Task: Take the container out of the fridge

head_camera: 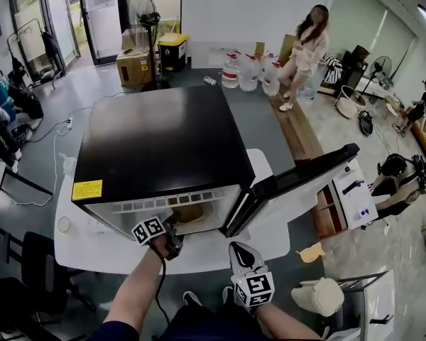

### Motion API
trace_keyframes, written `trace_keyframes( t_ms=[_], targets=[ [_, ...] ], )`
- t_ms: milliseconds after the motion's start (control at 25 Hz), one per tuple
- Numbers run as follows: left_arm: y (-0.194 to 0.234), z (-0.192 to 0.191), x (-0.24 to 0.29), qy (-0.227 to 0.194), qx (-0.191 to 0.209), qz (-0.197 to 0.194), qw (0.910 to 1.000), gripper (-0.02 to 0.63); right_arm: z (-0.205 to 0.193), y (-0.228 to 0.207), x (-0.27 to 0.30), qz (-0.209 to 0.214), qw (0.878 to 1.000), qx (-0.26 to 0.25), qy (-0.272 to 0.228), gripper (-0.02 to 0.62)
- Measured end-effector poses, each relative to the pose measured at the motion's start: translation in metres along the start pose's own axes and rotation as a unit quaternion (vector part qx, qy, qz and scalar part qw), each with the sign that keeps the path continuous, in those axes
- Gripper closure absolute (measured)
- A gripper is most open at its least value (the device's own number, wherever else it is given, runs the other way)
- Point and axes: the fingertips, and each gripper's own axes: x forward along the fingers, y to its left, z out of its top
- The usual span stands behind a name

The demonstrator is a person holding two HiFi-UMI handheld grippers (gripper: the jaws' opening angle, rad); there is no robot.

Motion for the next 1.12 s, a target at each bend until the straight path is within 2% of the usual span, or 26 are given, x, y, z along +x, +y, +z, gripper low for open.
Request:
trace_keyframes(
  t_ms=[360, 760, 1120],
  targets=[
    [-0.001, -0.004, 0.007, -0.003, -0.014, -0.002, 0.9999, 0.494, -0.015, -0.002, -0.009, -0.007, 1.0, 0.002, 0.02, 0.589],
    [-0.013, -0.002, -0.024, -0.048, -0.059, -0.013, 0.997, 0.52, -0.013, 0.021, 0.007, 0.053, 0.998, -0.008, 0.028, 0.589],
    [-0.01, -0.017, -0.065, -0.079, -0.085, -0.01, 0.9932, 0.555, -0.005, 0.046, 0.021, 0.117, 0.993, -0.02, 0.022, 0.589]
  ],
)
